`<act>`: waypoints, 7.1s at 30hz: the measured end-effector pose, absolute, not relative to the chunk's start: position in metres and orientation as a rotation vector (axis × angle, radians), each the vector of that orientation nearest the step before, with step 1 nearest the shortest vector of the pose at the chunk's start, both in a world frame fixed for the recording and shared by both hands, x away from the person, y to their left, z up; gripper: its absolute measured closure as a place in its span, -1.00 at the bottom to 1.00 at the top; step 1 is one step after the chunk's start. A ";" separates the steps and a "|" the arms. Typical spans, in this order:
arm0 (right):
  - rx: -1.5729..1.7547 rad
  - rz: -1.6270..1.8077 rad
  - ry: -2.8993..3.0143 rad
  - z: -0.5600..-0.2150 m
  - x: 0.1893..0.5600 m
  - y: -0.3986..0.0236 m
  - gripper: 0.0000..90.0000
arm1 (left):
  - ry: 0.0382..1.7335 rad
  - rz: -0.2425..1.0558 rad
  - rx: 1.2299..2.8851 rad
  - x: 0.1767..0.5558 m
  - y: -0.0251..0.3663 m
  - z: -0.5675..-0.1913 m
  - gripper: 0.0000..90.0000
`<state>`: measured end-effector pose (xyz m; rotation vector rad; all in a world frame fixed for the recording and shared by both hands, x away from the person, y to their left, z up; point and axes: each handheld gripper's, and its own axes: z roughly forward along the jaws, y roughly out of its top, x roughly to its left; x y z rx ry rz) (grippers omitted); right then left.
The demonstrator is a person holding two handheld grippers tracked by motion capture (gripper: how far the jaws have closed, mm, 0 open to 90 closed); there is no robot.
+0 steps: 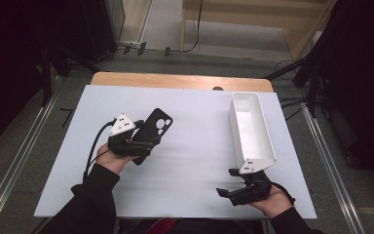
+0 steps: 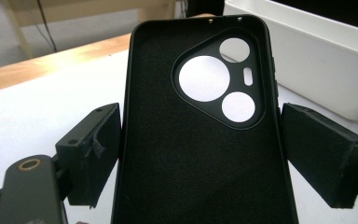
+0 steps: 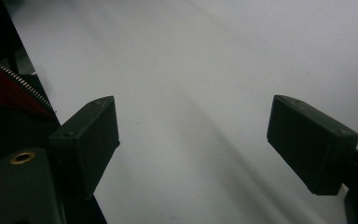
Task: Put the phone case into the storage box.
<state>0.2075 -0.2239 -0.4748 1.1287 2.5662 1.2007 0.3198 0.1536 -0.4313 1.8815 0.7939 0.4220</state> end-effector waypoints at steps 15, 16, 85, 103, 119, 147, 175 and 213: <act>1.129 1.199 2.563 -0.475 0.207 -0.222 -0.66 | 0.879 0.508 1.765 0.304 0.150 -0.434 -0.67; 1.130 1.201 2.561 -0.475 0.207 -0.222 -0.66 | 0.886 0.514 1.757 0.302 0.149 -0.434 -0.67; 1.251 1.460 2.194 -0.403 0.252 -0.185 -0.66 | 0.907 0.551 1.619 0.271 0.092 -0.452 -0.67; 1.270 1.518 2.184 -0.392 0.276 -0.161 -0.66 | 0.888 0.588 1.592 0.269 0.091 -0.453 -0.67; 1.331 1.575 2.174 -0.391 0.290 -0.148 -0.65 | 0.906 0.576 1.567 0.265 0.084 -0.457 -0.67; 1.499 1.660 2.200 -0.404 0.307 -0.133 -0.27 | 0.903 0.569 1.554 0.262 0.080 -0.458 -0.68; 1.622 1.678 2.266 -0.399 0.309 -0.131 0.65 | 0.888 0.581 1.562 0.260 0.078 -0.458 -0.69; 1.597 1.630 2.273 -0.397 0.310 -0.138 0.66 | 0.847 0.459 1.680 0.267 0.075 -0.451 -0.99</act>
